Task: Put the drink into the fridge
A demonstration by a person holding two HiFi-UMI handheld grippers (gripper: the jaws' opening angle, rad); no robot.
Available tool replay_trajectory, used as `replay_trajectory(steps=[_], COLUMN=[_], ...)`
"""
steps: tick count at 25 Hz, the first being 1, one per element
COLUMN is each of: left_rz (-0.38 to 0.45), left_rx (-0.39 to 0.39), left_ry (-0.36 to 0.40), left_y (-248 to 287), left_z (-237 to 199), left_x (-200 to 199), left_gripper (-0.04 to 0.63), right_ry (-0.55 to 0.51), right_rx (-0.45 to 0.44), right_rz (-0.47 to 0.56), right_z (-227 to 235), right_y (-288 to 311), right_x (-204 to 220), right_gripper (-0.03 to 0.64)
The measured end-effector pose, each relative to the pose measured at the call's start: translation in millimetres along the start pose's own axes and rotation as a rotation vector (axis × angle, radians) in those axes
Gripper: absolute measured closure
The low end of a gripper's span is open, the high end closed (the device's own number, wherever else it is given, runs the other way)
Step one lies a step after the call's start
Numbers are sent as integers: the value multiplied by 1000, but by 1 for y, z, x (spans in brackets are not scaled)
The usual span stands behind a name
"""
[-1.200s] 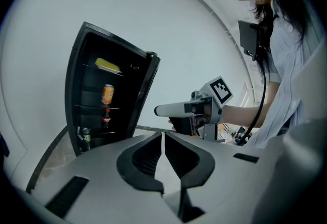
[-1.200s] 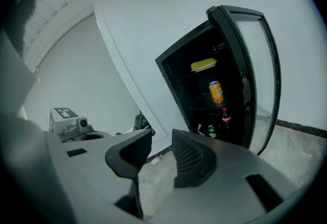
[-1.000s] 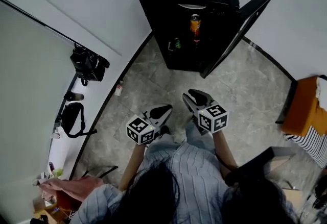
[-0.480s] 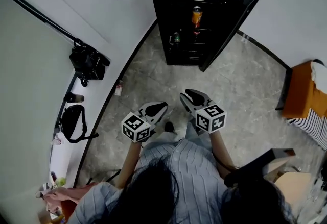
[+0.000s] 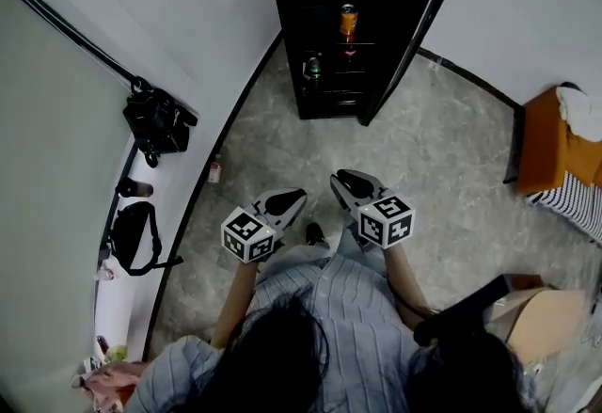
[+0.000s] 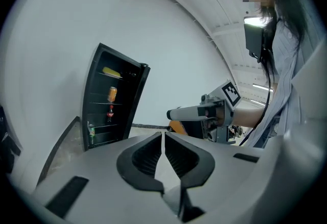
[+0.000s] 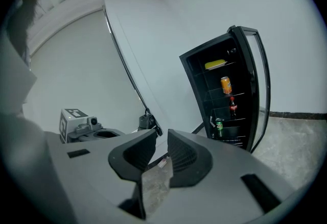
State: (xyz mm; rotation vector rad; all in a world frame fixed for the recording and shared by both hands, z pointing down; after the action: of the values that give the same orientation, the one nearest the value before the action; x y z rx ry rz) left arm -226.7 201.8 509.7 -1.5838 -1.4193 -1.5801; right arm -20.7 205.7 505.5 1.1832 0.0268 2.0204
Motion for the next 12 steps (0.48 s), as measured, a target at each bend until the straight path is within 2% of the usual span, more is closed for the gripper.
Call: replay_trajectory(steps=[7, 12], left_rz=[10, 9], left_rx=[21, 75], left_ry=[16, 44], left_y=[-18, -11], left_z=[13, 25], left_x=[11, 9], left_gripper=[584, 584], right_ry=[-3, 0], right_rx=[10, 28], right_rz=[24, 41], right_z=[-25, -29], right_y=[-14, -33], right_x=[27, 37], right_gripper=[555, 560])
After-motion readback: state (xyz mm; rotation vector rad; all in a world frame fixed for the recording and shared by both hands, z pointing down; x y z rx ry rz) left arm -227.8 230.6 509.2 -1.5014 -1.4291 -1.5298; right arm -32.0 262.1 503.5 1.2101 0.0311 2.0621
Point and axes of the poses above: the fingertips, and each gripper's own axes: y forward along the fingers, z to its right, x out of its underside, the point moved 9 cm from there along -y, backward along the fingers, and after that the axes turned 10 degrees about y, right-handed, at the moved point
